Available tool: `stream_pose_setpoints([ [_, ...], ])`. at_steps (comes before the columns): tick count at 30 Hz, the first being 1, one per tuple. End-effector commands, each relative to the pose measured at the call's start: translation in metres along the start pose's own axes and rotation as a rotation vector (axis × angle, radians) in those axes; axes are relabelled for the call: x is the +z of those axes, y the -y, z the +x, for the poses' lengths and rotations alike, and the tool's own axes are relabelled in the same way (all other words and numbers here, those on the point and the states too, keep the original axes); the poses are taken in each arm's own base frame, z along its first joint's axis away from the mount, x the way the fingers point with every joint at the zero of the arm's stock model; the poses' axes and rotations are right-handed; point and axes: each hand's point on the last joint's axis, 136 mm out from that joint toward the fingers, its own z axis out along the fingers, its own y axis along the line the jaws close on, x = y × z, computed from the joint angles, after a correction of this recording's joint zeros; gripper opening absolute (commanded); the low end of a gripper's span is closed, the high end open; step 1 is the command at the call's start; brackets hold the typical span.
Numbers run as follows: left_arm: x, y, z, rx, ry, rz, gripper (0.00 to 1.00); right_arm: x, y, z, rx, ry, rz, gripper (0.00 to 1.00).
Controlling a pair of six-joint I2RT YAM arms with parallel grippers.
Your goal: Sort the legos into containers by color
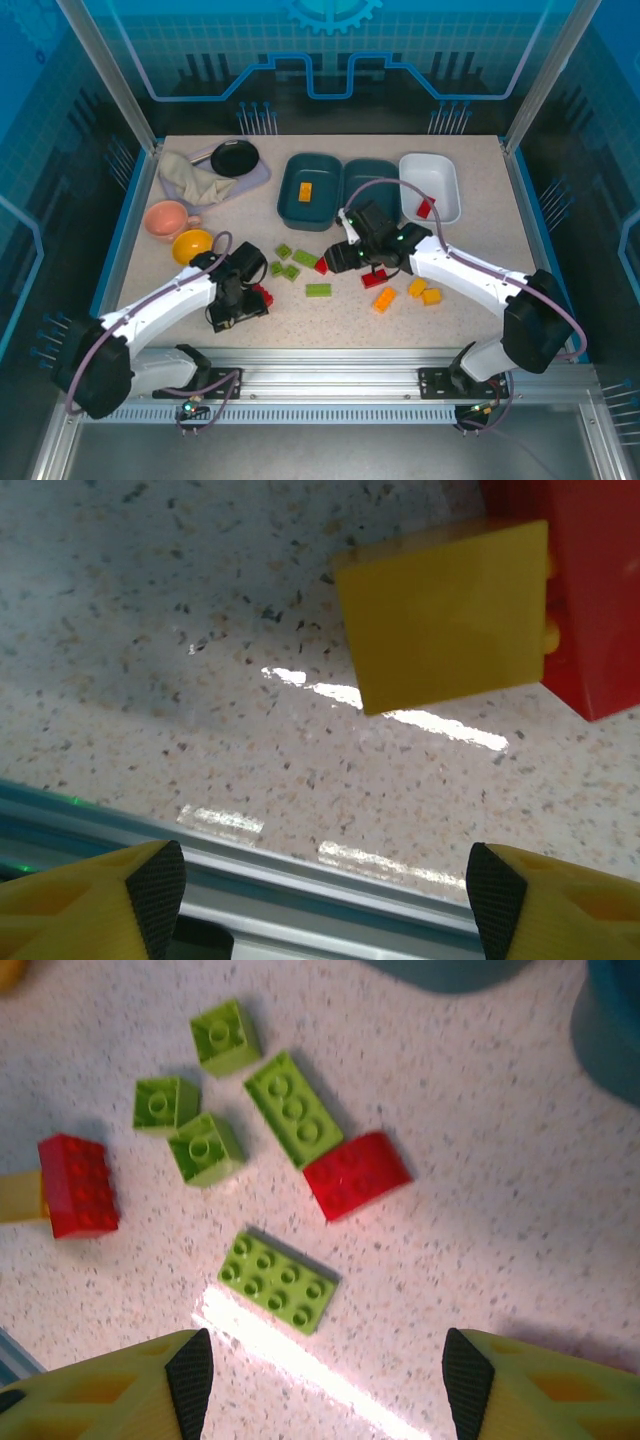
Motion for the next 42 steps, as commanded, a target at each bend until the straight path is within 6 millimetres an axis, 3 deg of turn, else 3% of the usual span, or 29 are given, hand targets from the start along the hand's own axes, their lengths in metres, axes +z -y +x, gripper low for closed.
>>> stream_pose_setpoints([
  [1, 0.012, -0.001, -0.005, 0.051, 0.016, -0.033, 0.79, -0.013, -0.016, -0.013, 0.016, 0.07, -0.052, 0.65],
  [7, 0.018, 0.015, -0.027, 0.12, 0.056, -0.052, 0.84, -0.013, -0.019, -0.019, 0.028, 0.077, -0.053, 0.65],
  [12, 0.031, 0.012, -0.046, 0.021, 0.007, -0.051, 0.86, -0.012, -0.02, -0.02, 0.019, 0.063, -0.05, 0.64],
  [20, 0.03, 0.03, -0.068, -0.045, -0.015, 0.016, 0.87, -0.016, -0.018, -0.017, 0.031, 0.065, -0.045, 0.64],
  [25, 0.033, 0.027, -0.055, -0.091, -0.049, 0.033, 0.8, -0.024, -0.024, -0.02, 0.021, 0.091, -0.082, 0.64],
  [32, 0.039, 0.024, -0.043, -0.116, -0.066, 0.062, 0.6, -0.051, -0.08, -0.031, -0.053, 0.172, -0.417, 0.7],
  [35, 0.038, 0.02, -0.044, -0.115, -0.053, 0.044, 0.49, -0.054, -0.093, -0.03, -0.061, 0.161, -0.501, 0.71],
  [42, 0.01, 0.016, -0.042, -0.096, 0.014, 0.048, 0.4, -0.066, -0.086, -0.045, -0.03, 0.206, -0.466, 0.7],
])
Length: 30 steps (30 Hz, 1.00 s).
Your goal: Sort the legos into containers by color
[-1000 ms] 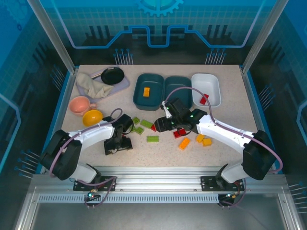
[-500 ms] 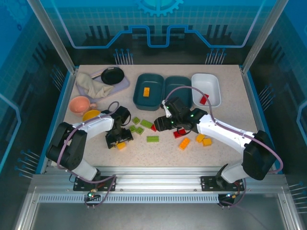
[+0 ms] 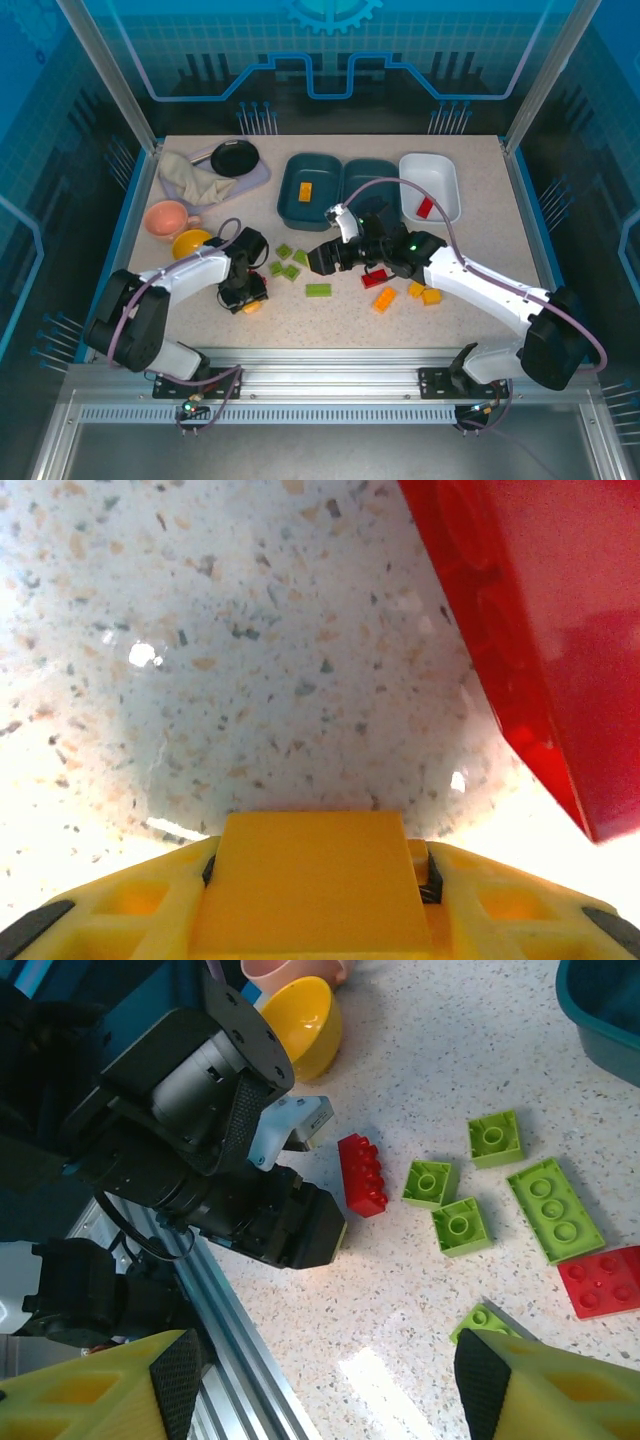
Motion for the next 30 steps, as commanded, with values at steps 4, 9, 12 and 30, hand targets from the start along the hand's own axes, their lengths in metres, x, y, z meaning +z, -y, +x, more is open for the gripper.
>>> stream_pose_setpoints([
  [4, -0.057, 0.012, 0.003, 0.023, 0.048, 0.063, 0.41, -0.035, 0.005, -0.043, 0.053, 0.19, 0.047, 0.7],
  [9, -0.106, 0.065, -0.031, 0.098, 0.13, 0.155, 0.41, -0.061, 0.034, -0.077, 0.109, 0.404, 0.139, 0.72],
  [12, -0.117, 0.107, -0.062, 0.155, 0.155, 0.179, 0.41, -0.068, 0.058, -0.09, 0.177, 0.441, 0.223, 0.72],
  [30, -0.042, 0.251, -0.172, 0.255, 0.108, 0.15, 0.49, -0.085, 0.12, -0.074, 0.305, 0.283, 0.478, 0.72],
])
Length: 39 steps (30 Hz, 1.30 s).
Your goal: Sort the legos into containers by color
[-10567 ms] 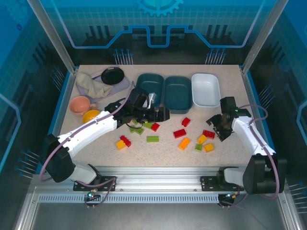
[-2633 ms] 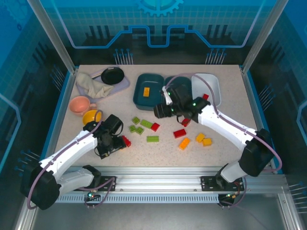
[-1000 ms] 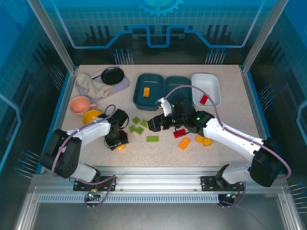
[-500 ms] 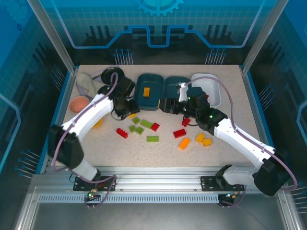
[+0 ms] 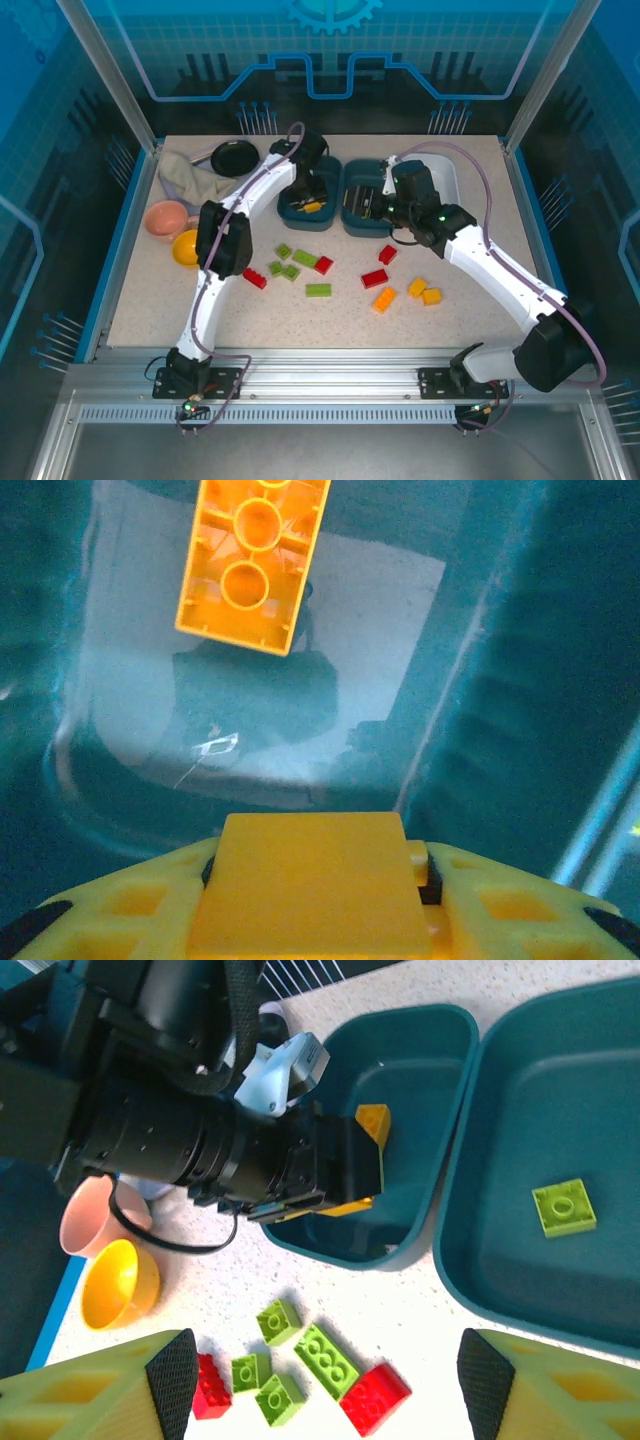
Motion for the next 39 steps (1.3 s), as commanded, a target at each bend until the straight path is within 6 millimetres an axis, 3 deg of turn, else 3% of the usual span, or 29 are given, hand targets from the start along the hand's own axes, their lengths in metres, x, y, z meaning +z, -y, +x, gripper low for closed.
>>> stream_pose_setpoints([
  [1, 0.004, -0.001, 0.006, 0.013, -0.054, -0.006, 0.51, -0.006, 0.025, 0.014, 0.012, -0.048, 0.102, 0.72],
  [5, -0.006, 0.013, 0.003, 0.011, -0.037, 0.046, 0.67, -0.014, 0.05, 0.034, 0.03, -0.103, 0.208, 0.7],
  [8, -0.032, 0.024, -0.004, 0.01, 0.012, 0.093, 0.74, -0.02, 0.075, 0.051, 0.055, -0.14, 0.323, 0.69],
  [13, -0.092, 0.042, -0.006, 0.014, 0.103, 0.195, 0.8, -0.013, 0.11, 0.077, 0.112, -0.219, 0.478, 0.67],
  [18, -0.147, 0.048, 0.021, 0.014, 0.195, 0.394, 0.87, 0.011, 0.129, 0.099, 0.195, -0.264, 0.539, 0.69],
  [22, -0.174, 0.032, 0.059, 0.009, 0.252, 0.549, 0.93, 0.035, 0.136, 0.11, 0.25, -0.273, 0.534, 0.68],
  [29, -0.174, -0.012, 0.121, -0.019, 0.236, 0.587, 0.93, 0.057, 0.158, 0.125, 0.345, -0.302, 0.578, 0.68],
  [33, -0.177, -0.027, 0.138, -0.027, 0.236, 0.588, 0.93, 0.062, 0.17, 0.135, 0.381, -0.344, 0.623, 0.66],
  [39, -0.18, -0.037, 0.149, -0.034, 0.233, 0.591, 0.93, 0.072, 0.183, 0.141, 0.402, -0.355, 0.642, 0.54],
])
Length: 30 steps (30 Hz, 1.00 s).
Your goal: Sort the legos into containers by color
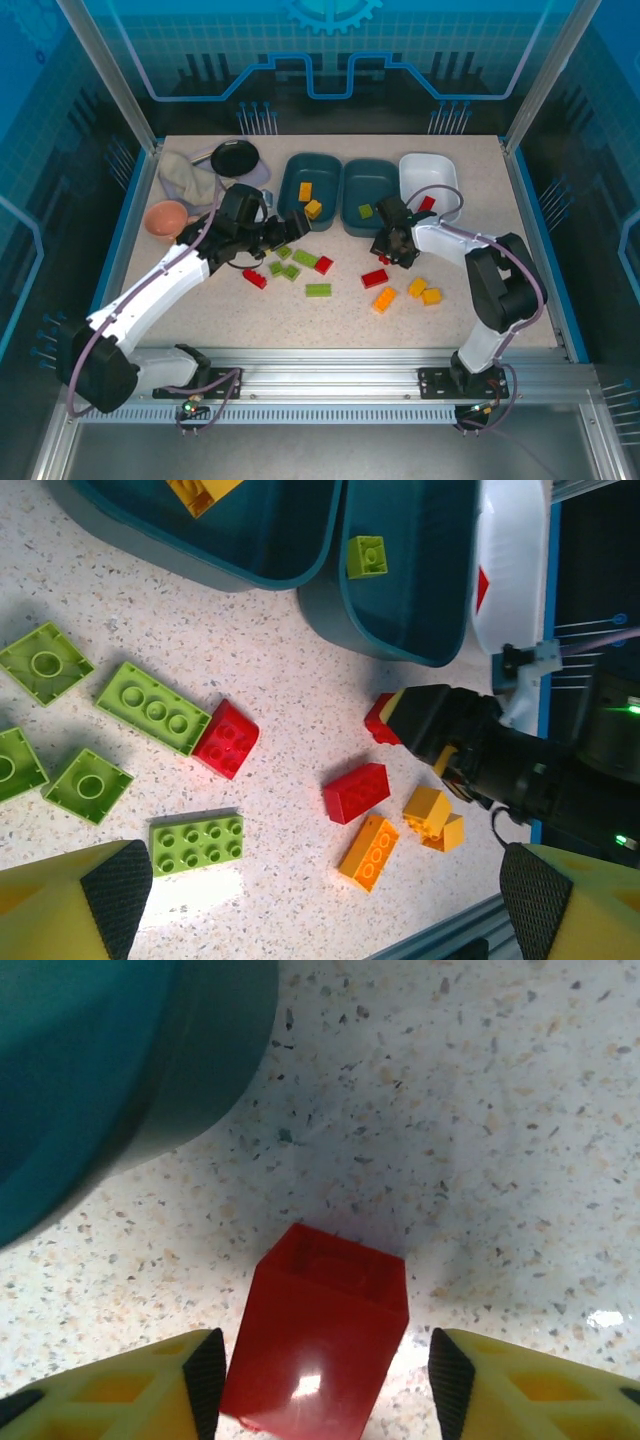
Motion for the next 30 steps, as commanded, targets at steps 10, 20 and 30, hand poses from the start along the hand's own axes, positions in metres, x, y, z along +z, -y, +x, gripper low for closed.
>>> stream_pose_setpoints([
  [10, -0.009, 0.018, 0.008, 0.026, -0.009, 0.068, 0.92, -0.032, 0.01, -0.01, -0.062, 0.081, 0.069, 0.28],
  [20, 0.013, 0.076, -0.01, 0.095, -0.033, 0.157, 0.92, -0.113, 0.04, -0.097, -0.183, 0.3, 0.106, 0.27],
  [30, 0.061, 0.101, -0.028, 0.118, -0.081, 0.141, 0.91, -0.045, 0.067, -0.17, -0.108, 0.108, 0.216, 0.28],
])
